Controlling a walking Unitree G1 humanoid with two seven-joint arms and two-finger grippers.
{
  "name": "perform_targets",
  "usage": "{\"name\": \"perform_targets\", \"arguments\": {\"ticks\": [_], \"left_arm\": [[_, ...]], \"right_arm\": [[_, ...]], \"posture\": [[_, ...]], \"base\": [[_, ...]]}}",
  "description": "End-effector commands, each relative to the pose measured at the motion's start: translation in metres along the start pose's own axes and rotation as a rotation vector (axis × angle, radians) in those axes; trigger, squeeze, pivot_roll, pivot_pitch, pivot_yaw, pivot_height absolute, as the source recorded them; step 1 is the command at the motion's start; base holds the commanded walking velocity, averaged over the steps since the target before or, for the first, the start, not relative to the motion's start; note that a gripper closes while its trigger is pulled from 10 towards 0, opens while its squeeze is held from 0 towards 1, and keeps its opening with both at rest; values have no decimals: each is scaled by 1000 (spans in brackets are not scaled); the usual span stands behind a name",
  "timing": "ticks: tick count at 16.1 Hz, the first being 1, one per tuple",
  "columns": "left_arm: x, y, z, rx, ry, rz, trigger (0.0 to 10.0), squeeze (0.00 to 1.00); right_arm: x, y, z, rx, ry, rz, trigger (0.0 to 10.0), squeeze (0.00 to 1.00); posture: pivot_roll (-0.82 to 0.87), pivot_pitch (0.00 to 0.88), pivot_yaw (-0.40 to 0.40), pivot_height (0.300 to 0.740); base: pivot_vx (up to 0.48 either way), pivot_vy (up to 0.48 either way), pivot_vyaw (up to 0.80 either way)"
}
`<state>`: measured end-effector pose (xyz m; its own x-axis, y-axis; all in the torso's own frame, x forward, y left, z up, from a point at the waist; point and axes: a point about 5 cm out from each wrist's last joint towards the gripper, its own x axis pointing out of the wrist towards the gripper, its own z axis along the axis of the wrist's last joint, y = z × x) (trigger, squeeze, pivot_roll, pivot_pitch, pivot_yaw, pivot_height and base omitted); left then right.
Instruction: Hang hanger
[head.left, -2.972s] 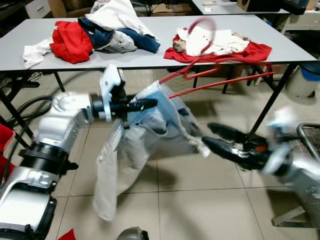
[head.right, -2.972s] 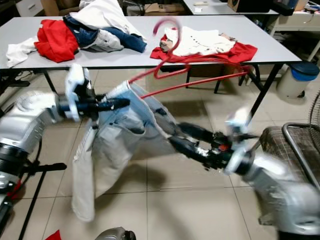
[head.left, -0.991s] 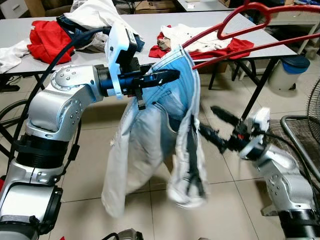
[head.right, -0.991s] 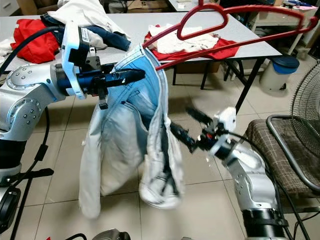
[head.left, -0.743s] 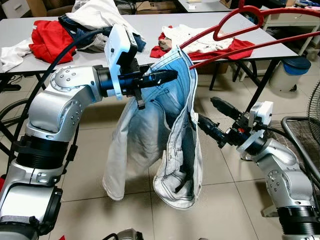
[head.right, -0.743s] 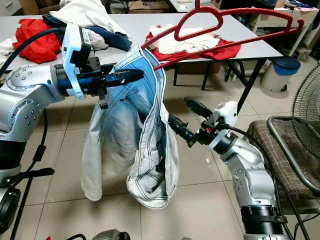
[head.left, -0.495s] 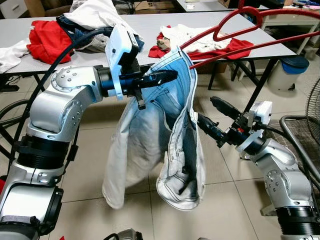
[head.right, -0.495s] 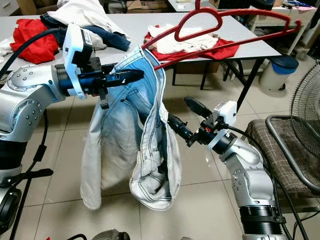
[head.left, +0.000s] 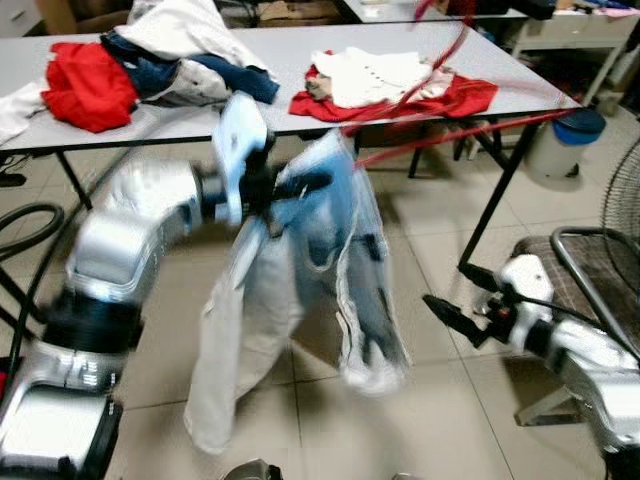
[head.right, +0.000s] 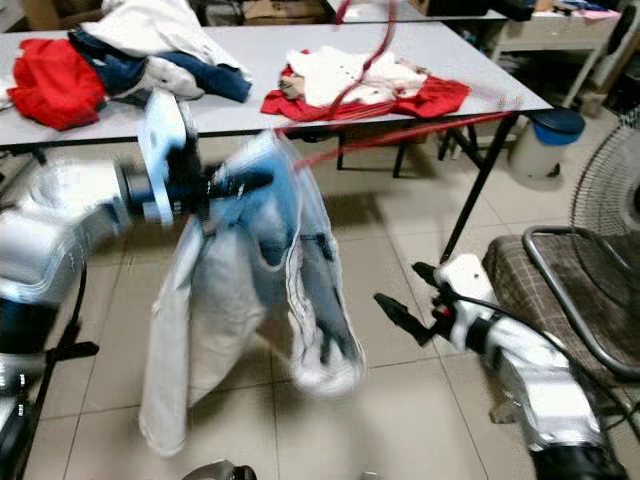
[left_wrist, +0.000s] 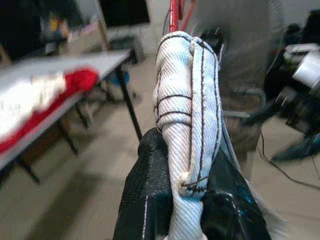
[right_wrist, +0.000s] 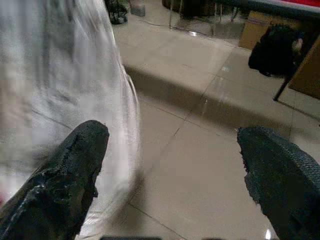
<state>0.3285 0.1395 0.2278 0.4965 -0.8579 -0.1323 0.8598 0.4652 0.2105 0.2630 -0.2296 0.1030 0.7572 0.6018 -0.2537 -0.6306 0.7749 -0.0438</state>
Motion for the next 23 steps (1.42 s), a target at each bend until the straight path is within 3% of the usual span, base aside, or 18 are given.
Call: {"name": "perform_targets", "arguments": {"ticks": [1,2,3,5,7,11,14,15,16,17,18,19,20,21,22,23], "left_arm": [[2,-2,6,28,-32,7,0,0],[4,-5,3,19,-25,15,0,0],[5,-8,3,13,-32,14,0,0],[6,-16,9,6,-85,-6,0,0],[5,-20,19,8,-127,-28,0,0],[2,-24,40,2,-202,-44,0,0],[2,-26,57,-5,-277,-64,0,0],[0,-25,66,-13,-314,-60,0,0],[-2,-24,72,-23,-339,-56,0,0],[-3,-23,74,-25,-348,-52,0,0],[-4,-22,75,-24,-351,-48,0,0],[-4,-21,76,-23,-352,-46,0,0],[-4,-19,77,-18,-351,-37,0,0],[-5,-12,78,-16,-348,7,0,0],[-6,-8,76,-6,-334,31,0,0],[-9,-3,73,4,-318,54,0,0]], "right_arm": [[-1,3,22,-3,-140,34,10000,1000],[1,6,43,61,-289,61,10000,1000],[3,8,52,69,-341,73,10000,1000],[19,8,57,25,-336,65,10000,1000],[34,8,51,-41,-271,64,10000,1000],[49,0,43,-75,-170,74,10000,1000],[53,3,19,-74,-12,110,10000,1000],[50,2,-4,-85,133,97,10000,1000],[47,1,-18,-56,199,81,10000,1000],[45,1,-23,-39,215,73,10000,1000],[43,1,-26,-16,214,60,10000,729],[42,1,-28,0,212,53,10000,0],[36,-3,-35,25,255,6,10000,0],[24,-9,-52,39,342,-49,2353,0],[19,-10,-58,68,366,-68,0,0],[13,-10,-64,119,376,-93,0,0]], "posture": [[-108,31,12,740],[-108,31,12,740],[-108,31,12,740],[-114,32,-4,740],[-107,27,-12,740],[-98,27,-20,740],[-99,29,-19,740],[-99,29,-19,740],[-99,29,-17,740],[-99,29,-17,740],[-101,29,-12,740],[-101,29,-12,740],[-104,29,-7,740],[-104,29,-7,740],[-107,27,-3,740],[-108,27,-1,740]], "base": [[0,0,0],[0,0,0],[0,0,0],[0,0,0],[0,0,0],[0,0,0],[0,0,0],[0,0,0],[0,0,0],[0,0,0],[0,0,0],[0,0,0],[0,0,0],[0,0,0],[0,0,0],[0,0,0]]}}
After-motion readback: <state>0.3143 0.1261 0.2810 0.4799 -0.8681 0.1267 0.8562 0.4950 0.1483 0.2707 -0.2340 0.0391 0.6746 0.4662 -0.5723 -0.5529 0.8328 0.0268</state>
